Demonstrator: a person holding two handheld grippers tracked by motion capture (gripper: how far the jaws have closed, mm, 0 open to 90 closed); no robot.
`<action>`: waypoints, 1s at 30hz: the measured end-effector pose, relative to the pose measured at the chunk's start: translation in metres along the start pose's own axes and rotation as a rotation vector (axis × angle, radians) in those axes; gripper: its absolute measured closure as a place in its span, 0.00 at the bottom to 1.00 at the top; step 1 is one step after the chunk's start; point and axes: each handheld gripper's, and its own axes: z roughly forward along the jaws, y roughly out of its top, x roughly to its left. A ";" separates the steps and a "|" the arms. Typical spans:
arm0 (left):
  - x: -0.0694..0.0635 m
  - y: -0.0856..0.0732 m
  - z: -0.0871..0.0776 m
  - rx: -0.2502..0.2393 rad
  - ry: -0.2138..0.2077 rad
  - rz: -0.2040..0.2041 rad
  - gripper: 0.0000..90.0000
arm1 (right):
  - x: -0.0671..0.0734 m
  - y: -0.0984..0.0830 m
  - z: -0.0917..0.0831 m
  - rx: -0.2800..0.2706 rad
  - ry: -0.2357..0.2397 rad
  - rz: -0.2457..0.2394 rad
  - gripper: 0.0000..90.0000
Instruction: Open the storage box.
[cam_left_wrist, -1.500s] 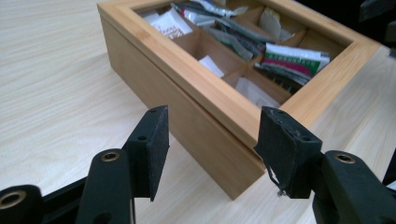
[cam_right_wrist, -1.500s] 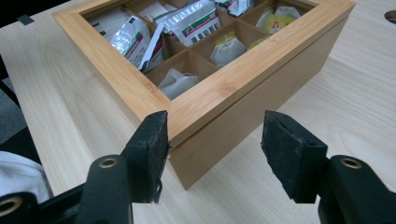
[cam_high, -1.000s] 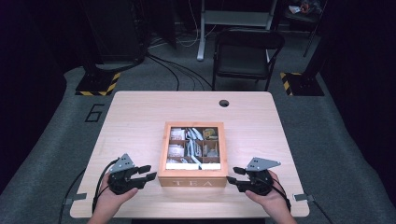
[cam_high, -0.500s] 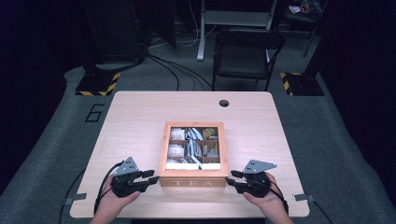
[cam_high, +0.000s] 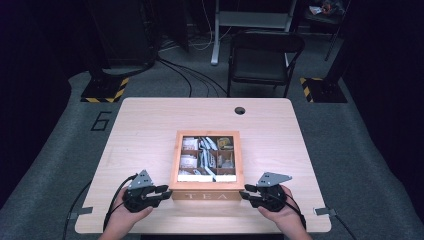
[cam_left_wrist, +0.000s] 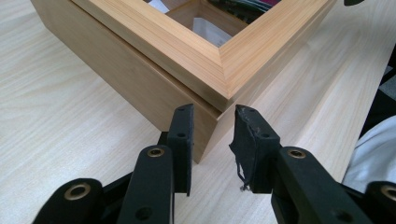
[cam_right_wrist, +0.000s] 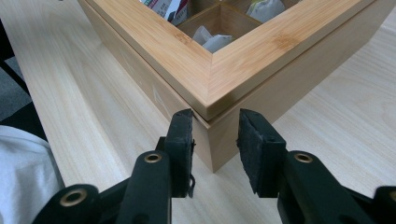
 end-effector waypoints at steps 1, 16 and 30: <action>0.000 0.000 0.001 0.002 0.004 0.009 0.77 | 0.000 0.000 0.001 0.008 0.003 -0.014 0.72; -0.003 0.005 0.003 0.006 0.017 -0.003 0.77 | 0.001 0.004 0.000 -0.002 -0.001 0.000 0.74; -0.005 0.011 0.003 0.016 0.023 0.002 0.76 | 0.002 0.010 -0.001 0.005 0.004 -0.003 0.72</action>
